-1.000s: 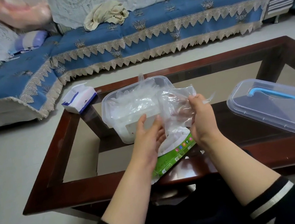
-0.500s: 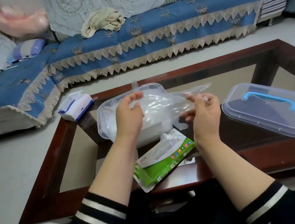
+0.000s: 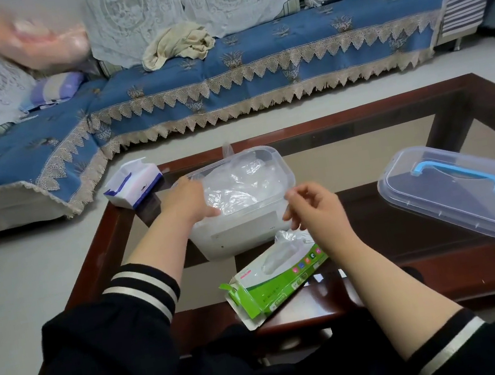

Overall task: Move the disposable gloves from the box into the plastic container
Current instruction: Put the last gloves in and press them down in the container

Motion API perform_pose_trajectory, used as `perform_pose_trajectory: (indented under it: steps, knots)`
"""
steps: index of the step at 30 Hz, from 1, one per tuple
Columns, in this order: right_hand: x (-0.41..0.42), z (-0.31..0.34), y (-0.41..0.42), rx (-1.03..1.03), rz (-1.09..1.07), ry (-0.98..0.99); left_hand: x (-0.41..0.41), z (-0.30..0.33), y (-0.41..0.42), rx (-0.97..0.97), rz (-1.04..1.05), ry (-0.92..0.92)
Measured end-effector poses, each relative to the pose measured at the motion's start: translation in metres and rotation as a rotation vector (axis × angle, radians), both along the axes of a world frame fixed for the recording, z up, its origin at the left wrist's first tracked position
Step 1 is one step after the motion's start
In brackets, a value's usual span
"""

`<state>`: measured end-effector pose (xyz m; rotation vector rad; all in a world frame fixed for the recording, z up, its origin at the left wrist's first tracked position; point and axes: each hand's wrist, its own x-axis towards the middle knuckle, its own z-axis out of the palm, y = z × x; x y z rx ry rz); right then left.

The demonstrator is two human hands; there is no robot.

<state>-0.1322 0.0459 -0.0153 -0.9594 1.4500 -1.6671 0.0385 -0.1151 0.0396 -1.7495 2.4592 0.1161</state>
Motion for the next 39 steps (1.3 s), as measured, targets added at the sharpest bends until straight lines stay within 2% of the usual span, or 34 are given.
perform_pose_trajectory:
  steps: [3,5,7,10,11,12,13,15,17,19,21,27,32,34,35,39]
  knots:
    - [0.007,-0.008,0.004,0.15,0.191,0.397,-0.002,0.002,0.004,-0.095,-0.037,-0.203]
    - [0.007,-0.009,0.004,0.234,0.29,0.638,-0.001,0.005,0.008,-0.16,-0.017,-0.213]
    - [0.005,-0.009,0.002,0.284,0.368,0.85,0.002,0.004,0.016,-0.313,-0.026,-0.001]
    - [0.003,-0.017,0.0,0.407,0.493,1.102,0.001,-0.007,0.053,-0.636,-0.28,0.573]
    - [0.003,-0.02,0.0,0.451,0.522,1.141,-0.001,-0.012,0.069,-0.63,-0.379,0.705]
    - [0.003,-0.023,-0.001,0.48,0.528,1.158,-0.004,-0.019,0.085,-0.534,-0.434,0.77]
    - [0.004,-0.025,-0.002,0.493,0.512,1.154,-0.006,-0.028,0.099,-0.378,-0.421,0.763]
    - [0.004,-0.026,-0.005,0.499,0.453,1.131,-0.01,-0.049,0.115,-0.046,-0.276,0.636]
    - [0.006,-0.027,-0.007,0.504,0.42,1.083,-0.009,-0.07,0.12,0.078,-0.208,0.438]
    - [0.006,-0.026,-0.007,0.49,0.389,0.939,-0.005,-0.082,0.12,0.092,-0.222,0.343]
    - [0.006,-0.024,-0.006,0.471,0.356,0.819,-0.004,-0.088,0.117,0.093,-0.215,0.356]
    - [0.012,-0.014,-0.003,0.314,0.144,0.738,-0.005,-0.092,0.114,0.121,-0.204,0.355]
    - [0.016,-0.001,0.005,-0.044,-0.118,0.276,-0.005,-0.1,0.109,0.115,-0.198,0.344]
    - [0.013,0.002,0.006,-0.097,-0.132,0.109,-0.002,-0.099,0.108,0.176,-0.208,0.436]
    - [0.011,0.004,0.007,-0.095,-0.129,0.045,-0.002,-0.096,0.108,0.216,-0.19,0.552]
    - [0.005,0.005,0.007,-0.081,-0.136,-0.02,-0.005,-0.061,0.115,0.48,0.069,1.279]
